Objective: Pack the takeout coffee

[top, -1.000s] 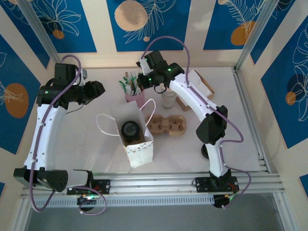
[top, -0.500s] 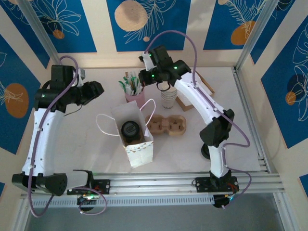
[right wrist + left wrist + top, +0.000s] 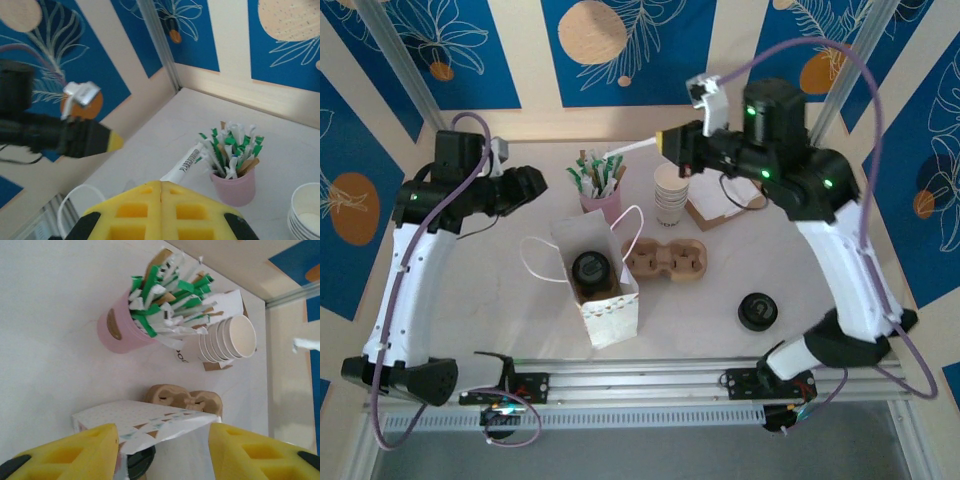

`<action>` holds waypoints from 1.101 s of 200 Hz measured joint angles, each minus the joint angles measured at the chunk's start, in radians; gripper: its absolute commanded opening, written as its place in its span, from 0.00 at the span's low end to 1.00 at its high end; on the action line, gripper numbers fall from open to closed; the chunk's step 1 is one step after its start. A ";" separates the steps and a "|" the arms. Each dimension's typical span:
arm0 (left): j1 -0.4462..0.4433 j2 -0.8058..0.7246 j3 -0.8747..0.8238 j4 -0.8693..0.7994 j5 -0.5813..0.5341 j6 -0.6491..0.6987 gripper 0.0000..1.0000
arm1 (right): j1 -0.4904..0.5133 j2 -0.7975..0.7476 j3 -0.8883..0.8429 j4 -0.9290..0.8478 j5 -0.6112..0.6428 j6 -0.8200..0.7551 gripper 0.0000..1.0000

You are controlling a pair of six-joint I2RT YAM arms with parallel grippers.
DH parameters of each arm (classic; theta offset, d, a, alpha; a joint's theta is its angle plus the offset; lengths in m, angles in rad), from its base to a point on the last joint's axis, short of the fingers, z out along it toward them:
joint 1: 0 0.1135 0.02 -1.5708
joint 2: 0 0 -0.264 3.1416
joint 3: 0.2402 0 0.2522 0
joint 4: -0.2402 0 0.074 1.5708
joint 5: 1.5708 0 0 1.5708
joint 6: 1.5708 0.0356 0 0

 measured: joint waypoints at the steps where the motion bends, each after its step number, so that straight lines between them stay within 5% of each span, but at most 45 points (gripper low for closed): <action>1: -0.002 0.001 0.000 0.000 0.000 -0.001 0.51 | 0.001 -0.008 -0.003 0.000 -0.002 0.000 0.00; 50: -0.099 0.032 0.003 0.027 -0.064 -0.028 0.51 | 0.070 -0.164 -0.064 -0.044 -0.082 0.010 0.00; 114: -0.109 0.029 0.006 0.048 -0.209 -0.029 0.52 | 0.169 -0.286 -0.231 -0.140 -0.161 -0.009 0.00; 220: -0.110 -0.118 -0.054 -0.081 -0.398 0.008 0.64 | 0.266 -0.043 -0.309 -0.194 -0.201 -0.223 0.04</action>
